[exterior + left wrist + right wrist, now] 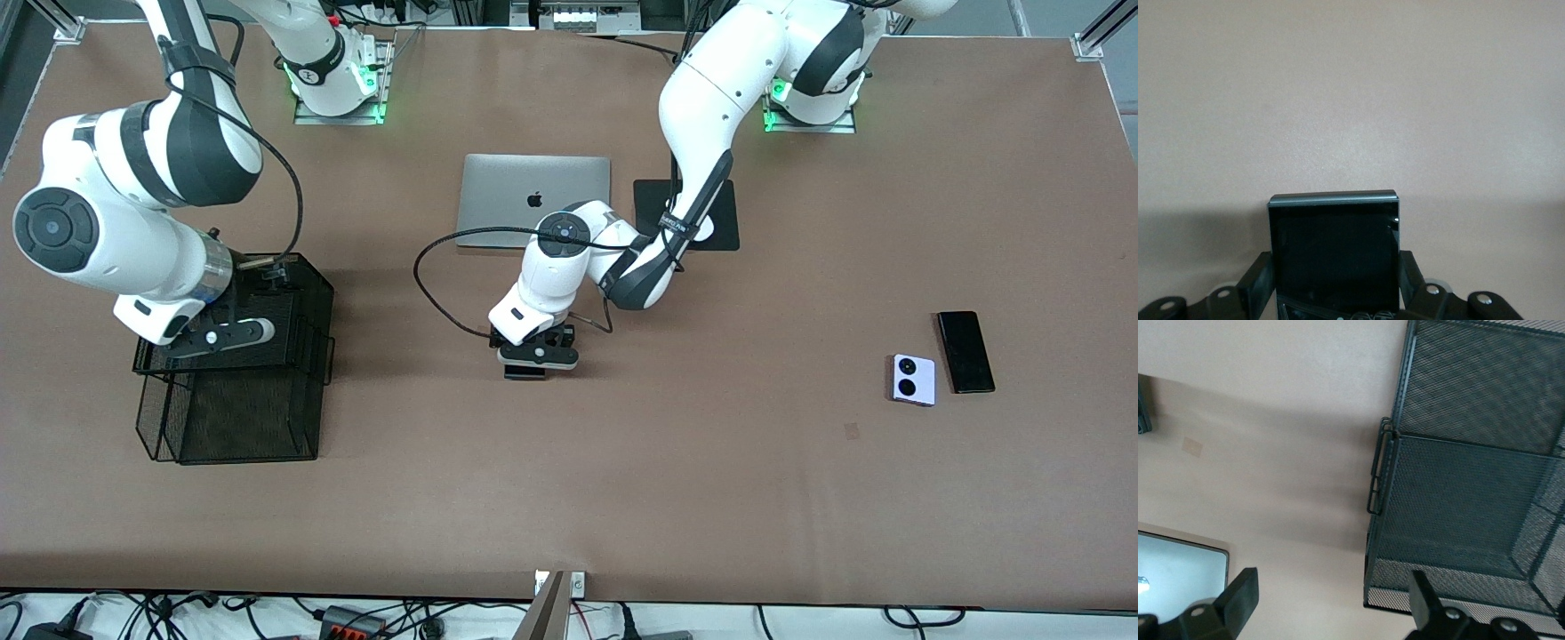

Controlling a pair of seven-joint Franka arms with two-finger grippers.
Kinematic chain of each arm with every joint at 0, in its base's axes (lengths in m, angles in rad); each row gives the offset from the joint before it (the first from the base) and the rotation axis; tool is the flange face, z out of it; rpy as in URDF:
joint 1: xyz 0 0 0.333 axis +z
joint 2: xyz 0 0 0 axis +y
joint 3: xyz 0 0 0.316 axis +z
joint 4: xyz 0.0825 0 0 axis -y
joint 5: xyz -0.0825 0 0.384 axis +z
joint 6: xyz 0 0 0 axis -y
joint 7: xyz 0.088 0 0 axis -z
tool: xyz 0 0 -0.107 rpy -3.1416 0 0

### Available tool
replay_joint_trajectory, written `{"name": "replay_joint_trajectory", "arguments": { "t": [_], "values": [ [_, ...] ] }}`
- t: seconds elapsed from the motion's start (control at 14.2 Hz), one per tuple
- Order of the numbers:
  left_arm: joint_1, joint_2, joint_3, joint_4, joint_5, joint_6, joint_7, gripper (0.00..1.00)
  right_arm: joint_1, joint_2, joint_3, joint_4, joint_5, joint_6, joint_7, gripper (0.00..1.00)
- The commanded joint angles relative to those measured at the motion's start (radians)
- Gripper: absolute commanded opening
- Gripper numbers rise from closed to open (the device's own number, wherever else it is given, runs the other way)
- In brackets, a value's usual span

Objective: Place phones with both arms
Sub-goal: 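Lower the black flip phone onto the table and open the left gripper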

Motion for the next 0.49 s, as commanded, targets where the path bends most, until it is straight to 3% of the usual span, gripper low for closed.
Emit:
{"name": "replay_joint_trajectory", "arguments": {
  "t": [0.0,0.14,0.42],
  "values": [
    [-0.01,0.021,0.014,0.047,0.019,-0.003,-0.007,0.95,0.013,0.02,-0.001,0.018,0.016,0.005,0.005,1.0],
    [-0.007,0.013,0.016,0.047,0.022,-0.014,-0.002,1.0,0.016,0.02,-0.001,0.018,0.016,0.005,0.005,1.0],
    [-0.01,0.016,0.027,0.046,0.022,-0.009,0.005,1.0,0.022,0.022,-0.002,0.018,0.013,0.007,0.005,1.0]
  ]
}}
